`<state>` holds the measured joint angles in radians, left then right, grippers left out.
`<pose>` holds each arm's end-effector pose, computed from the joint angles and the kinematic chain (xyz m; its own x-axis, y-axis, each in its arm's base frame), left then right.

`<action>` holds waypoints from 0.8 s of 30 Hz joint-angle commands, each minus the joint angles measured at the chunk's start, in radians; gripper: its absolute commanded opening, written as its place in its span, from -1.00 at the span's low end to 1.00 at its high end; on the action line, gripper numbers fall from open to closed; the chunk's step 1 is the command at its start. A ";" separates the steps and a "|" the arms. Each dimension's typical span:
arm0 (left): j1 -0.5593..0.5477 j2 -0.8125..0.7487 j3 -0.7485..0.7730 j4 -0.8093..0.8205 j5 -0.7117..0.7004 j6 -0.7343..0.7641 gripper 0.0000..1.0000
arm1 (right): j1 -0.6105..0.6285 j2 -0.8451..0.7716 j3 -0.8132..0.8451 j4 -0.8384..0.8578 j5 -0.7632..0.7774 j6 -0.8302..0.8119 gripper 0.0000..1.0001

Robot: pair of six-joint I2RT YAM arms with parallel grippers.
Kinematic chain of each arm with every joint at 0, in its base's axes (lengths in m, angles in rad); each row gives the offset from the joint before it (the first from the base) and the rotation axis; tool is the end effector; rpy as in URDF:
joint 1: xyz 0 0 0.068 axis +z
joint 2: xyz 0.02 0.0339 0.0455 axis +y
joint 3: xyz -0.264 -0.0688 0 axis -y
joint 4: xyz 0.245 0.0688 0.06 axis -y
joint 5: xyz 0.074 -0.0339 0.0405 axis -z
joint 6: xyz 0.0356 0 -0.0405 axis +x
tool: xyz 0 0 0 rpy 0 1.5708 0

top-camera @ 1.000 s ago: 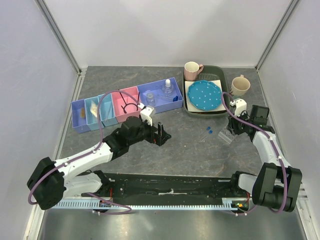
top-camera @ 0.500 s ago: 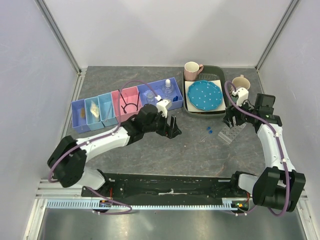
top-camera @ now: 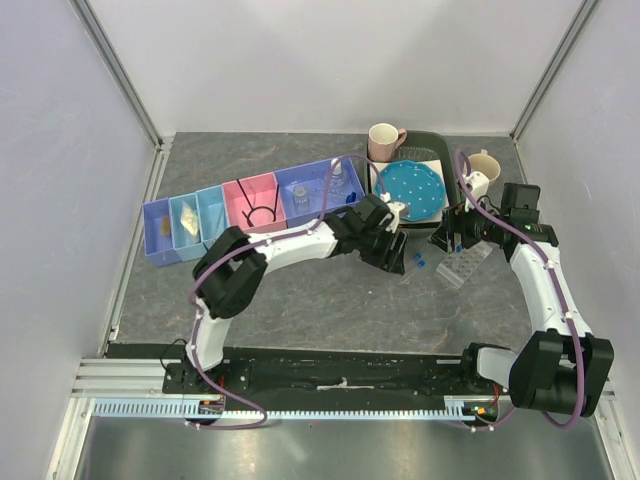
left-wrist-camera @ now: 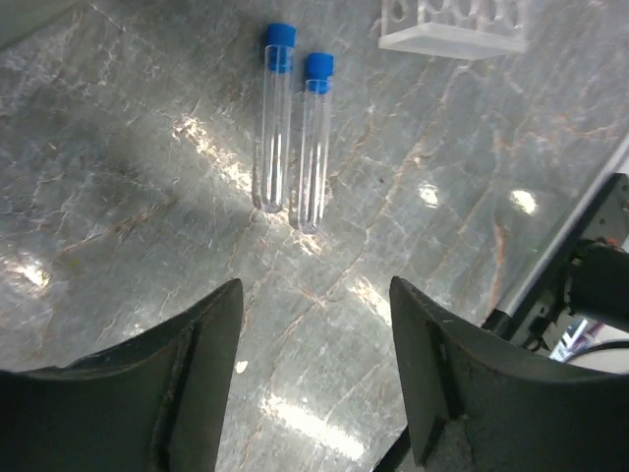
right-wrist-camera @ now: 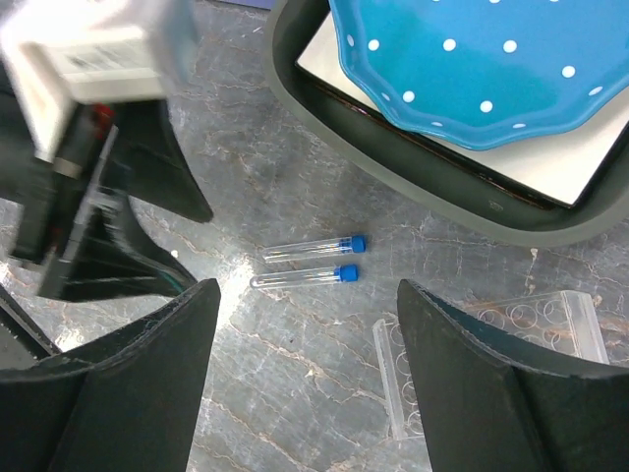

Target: Organize the chemistry lab equipment

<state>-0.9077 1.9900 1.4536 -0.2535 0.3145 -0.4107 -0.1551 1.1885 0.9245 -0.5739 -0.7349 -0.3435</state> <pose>0.2650 -0.3572 0.2044 -0.7536 0.3480 -0.5577 0.6354 0.6028 -0.4825 0.2417 -0.0136 0.2778 -0.5808 -0.1621 -0.7978 -0.5567 0.7941 0.2439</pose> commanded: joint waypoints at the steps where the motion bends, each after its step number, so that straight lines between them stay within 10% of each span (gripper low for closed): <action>1: -0.028 0.108 0.163 -0.168 -0.055 0.010 0.27 | 0.000 -0.015 0.028 0.057 -0.024 0.054 0.61; 24: -0.053 0.317 0.432 -0.371 -0.198 0.016 -0.04 | 0.000 -0.046 -0.053 0.111 -0.028 0.103 0.62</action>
<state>-0.9512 2.2932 1.8416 -0.6052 0.1291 -0.4103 -0.1547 1.1732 0.8814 -0.4938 -0.7441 -0.2485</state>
